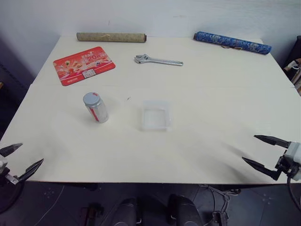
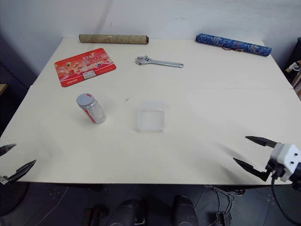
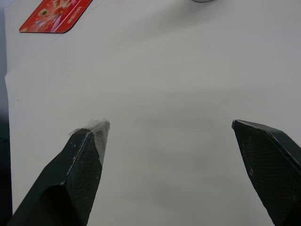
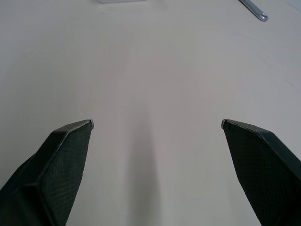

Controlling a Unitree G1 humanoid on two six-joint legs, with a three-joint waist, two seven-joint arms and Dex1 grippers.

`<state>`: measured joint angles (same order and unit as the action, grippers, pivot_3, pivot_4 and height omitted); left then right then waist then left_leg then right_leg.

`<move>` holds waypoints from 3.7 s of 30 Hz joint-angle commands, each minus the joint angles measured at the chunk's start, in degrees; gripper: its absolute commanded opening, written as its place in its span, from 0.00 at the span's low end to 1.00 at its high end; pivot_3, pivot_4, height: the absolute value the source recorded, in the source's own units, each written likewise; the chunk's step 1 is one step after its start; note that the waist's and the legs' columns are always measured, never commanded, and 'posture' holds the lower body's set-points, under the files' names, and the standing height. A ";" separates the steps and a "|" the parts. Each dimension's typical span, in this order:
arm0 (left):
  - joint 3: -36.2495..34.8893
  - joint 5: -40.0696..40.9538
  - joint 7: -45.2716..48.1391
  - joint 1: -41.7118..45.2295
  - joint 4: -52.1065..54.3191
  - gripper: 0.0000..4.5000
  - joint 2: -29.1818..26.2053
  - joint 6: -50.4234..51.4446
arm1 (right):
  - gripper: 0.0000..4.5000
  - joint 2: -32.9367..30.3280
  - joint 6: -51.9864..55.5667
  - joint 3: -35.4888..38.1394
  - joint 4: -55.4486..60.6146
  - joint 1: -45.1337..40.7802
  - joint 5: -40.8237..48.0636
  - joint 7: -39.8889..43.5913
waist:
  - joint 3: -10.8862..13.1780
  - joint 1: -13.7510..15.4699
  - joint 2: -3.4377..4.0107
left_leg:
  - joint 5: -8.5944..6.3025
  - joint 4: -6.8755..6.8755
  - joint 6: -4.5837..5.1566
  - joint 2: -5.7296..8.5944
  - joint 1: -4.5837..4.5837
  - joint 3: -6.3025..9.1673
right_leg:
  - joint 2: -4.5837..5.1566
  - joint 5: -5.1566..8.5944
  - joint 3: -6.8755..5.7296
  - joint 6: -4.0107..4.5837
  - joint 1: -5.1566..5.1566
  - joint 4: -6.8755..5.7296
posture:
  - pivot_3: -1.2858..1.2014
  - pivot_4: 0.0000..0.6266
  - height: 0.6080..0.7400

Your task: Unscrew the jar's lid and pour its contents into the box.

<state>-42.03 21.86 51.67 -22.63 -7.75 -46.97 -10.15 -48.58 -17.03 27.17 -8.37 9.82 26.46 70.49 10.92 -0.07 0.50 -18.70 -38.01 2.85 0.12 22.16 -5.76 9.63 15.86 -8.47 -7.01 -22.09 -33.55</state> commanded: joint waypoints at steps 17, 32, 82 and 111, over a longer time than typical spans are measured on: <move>-6.02 9.47 -10.12 -2.47 12.20 0.98 11.34 17.25 | 1.00 17.56 5.62 -12.93 21.54 -12.97 11.03 -2.08 | -0.10 0.34 -0.28 | -0.04 -0.05 0.09 -0.01 0.02 -0.49 | -0.16 -0.02 0.46 -0.02 -0.35 -0.42 | 0.52 0.24 1.00; 13.23 9.32 -30.22 15.45 30.62 0.98 22.13 29.57 | 1.00 18.32 -2.36 -12.48 10.84 -11.42 10.27 5.13 | -0.29 1.28 -0.63 | 0.17 -0.16 0.44 0.02 -0.09 -0.70 | -0.46 -0.10 0.69 -0.09 -0.31 -0.62 | 0.52 0.24 1.00; 39.85 11.85 5.73 52.61 19.90 0.52 10.71 30.09 | 1.00 10.42 47.47 -26.01 40.18 -35.19 28.17 -25.80 | -0.22 0.16 -0.47 | -0.13 -1.05 -0.26 -0.75 0.03 -0.82 | -0.87 -0.07 0.95 0.24 -0.45 -0.78 | 0.52 0.24 1.00; 46.70 7.79 4.11 56.13 20.60 0.52 18.74 32.33 | 0.57 20.58 57.89 -34.19 35.09 -51.78 18.67 -31.26 | -0.21 -0.05 -0.48 | -0.02 -1.09 0.26 -0.68 0.22 -1.06 | -1.33 -0.05 0.65 0.28 -0.65 -1.11 | 0.52 0.24 1.00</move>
<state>5.00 29.27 55.77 33.05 10.41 -28.32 22.60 -28.50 42.43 -8.50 25.20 -41.62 44.75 38.18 10.71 -0.12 0.03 -18.72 -39.10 3.11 -0.56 22.38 -6.81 8.30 15.81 -7.82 -6.73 -22.75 -34.66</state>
